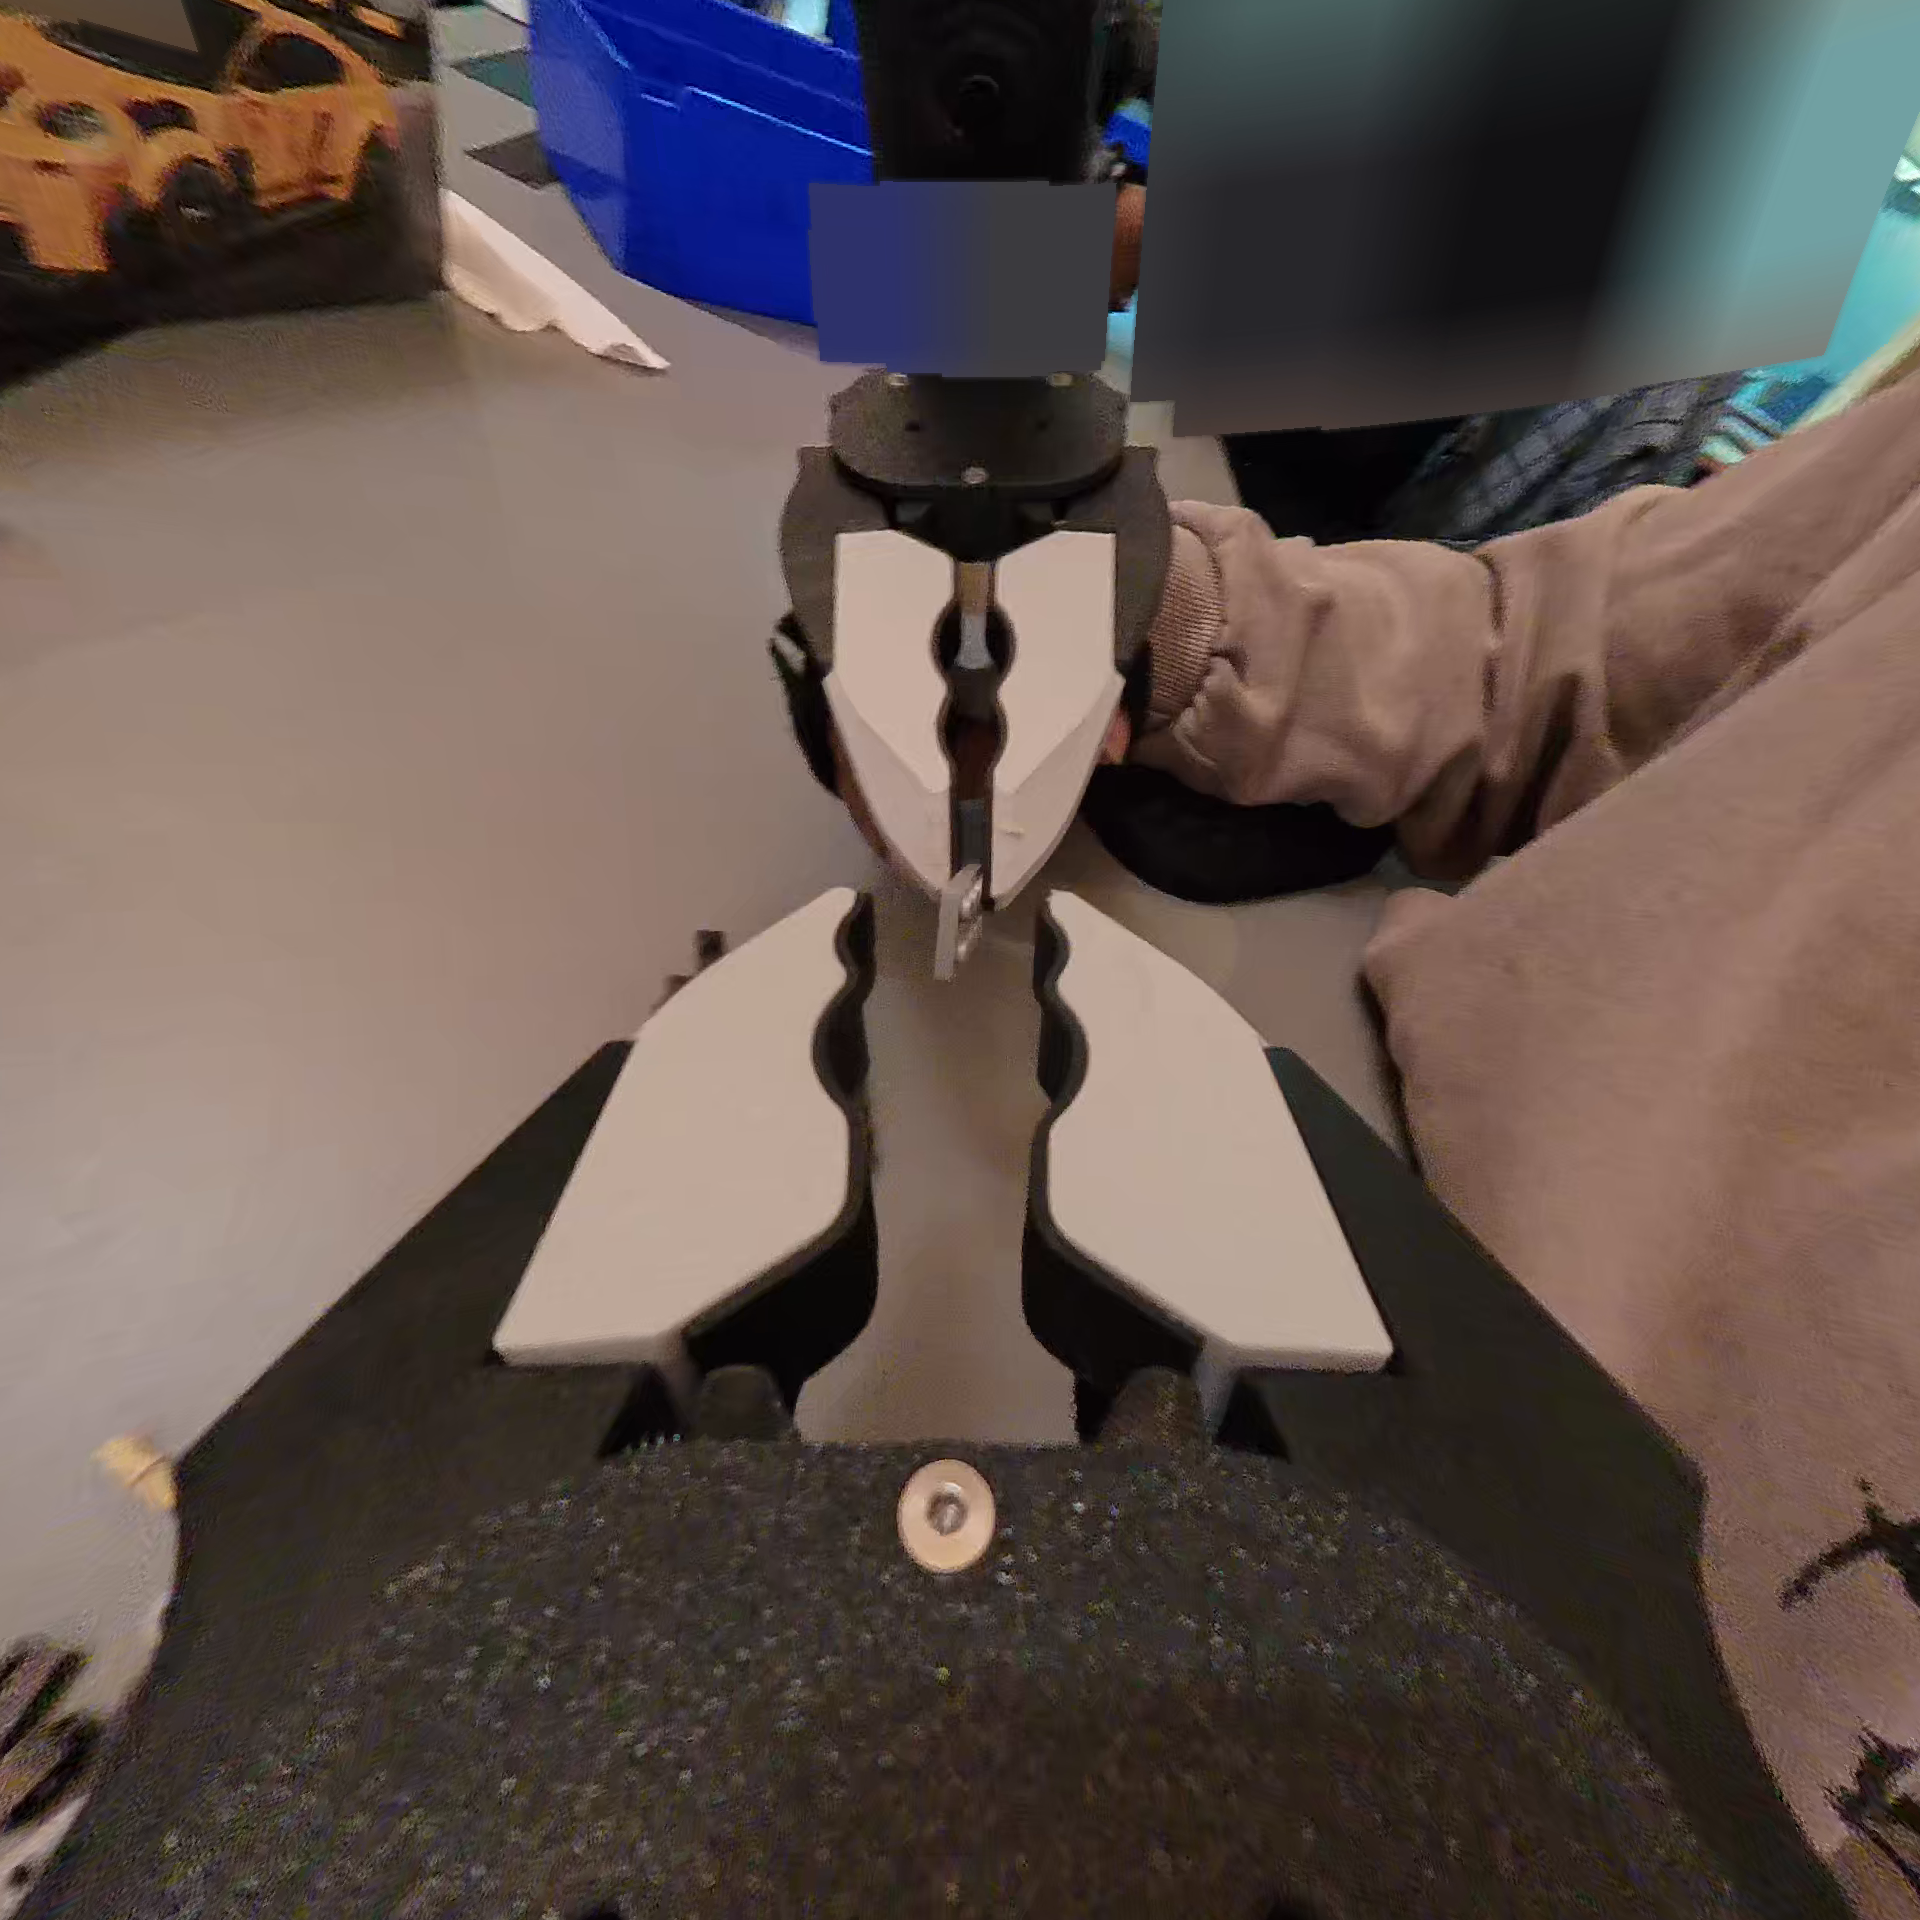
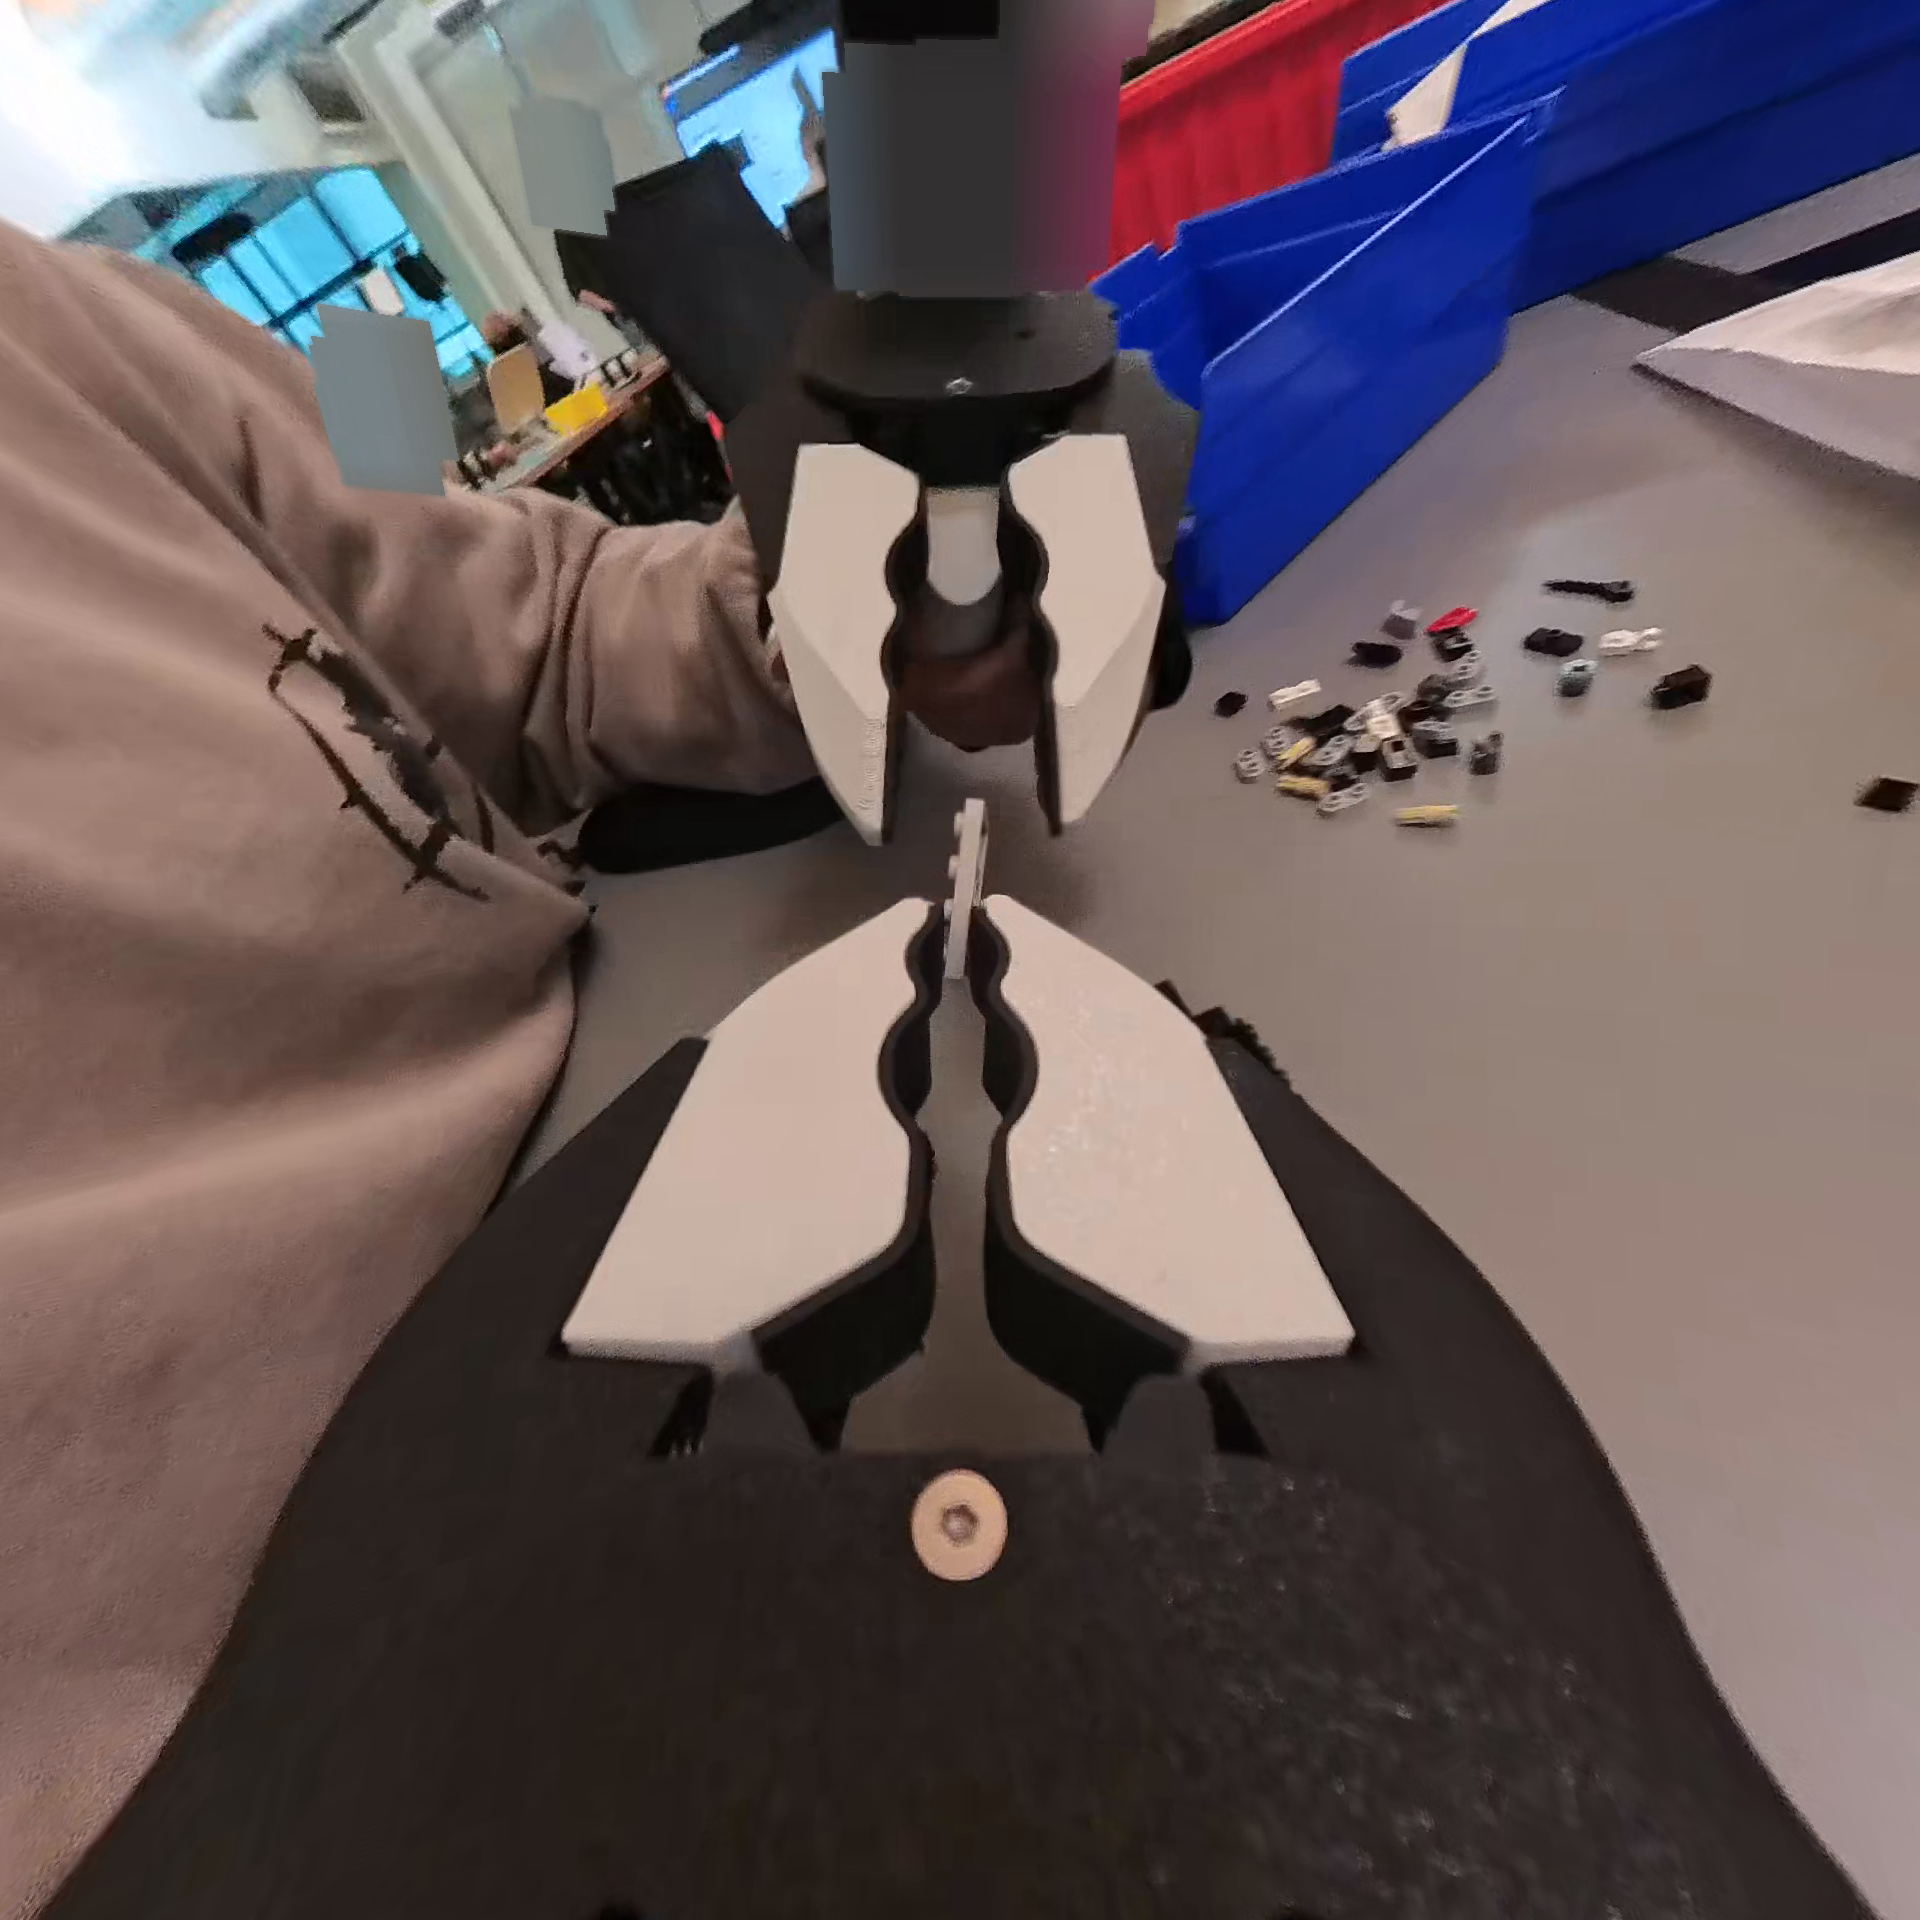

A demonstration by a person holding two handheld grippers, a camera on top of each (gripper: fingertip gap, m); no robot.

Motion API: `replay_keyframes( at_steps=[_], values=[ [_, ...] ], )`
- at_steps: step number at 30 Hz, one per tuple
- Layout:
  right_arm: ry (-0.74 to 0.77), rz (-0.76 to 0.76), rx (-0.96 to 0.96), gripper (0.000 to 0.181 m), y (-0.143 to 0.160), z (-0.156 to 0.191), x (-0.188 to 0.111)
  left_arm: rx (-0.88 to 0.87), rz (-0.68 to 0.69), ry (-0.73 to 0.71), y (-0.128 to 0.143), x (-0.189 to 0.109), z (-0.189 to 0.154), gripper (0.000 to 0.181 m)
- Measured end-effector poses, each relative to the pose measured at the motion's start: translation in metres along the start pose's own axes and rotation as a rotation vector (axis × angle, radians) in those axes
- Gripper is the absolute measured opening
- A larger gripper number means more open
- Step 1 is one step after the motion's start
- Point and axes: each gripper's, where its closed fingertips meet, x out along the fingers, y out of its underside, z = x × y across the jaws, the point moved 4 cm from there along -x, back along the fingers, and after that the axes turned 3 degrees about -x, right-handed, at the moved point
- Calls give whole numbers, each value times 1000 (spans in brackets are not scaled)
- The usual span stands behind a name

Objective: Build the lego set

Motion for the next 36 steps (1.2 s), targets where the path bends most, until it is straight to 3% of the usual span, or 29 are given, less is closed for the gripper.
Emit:
replay_keyframes(
  at_steps=[4, 10, 17, 22, 28, 36],
  values=[
    [-24, 36, -2, 4, 7, 2, 7, 6, 39, 28, 8, 8, -3, 5],
    [17, 1, 6, 4, 4, -4, 5, -92, -7, 39, 6, 7, 5, 5],
    [197, -52, -28, 16, -3, -24, -8, -390, -105, 114, 13, 5, 33, 5],
    [350, 100, -279, 21, 1, -21, -3, -552, -118, 127, 20, 7, 44, 5],
    [475, 222, -385, 24, 10, -27, 6, -618, -113, 123, 26, 12, 48, 5],
    [497, 344, -477, 21, 20, -26, 9, -643, -94, 129, 30, 10, 52, 5]
  ],
)
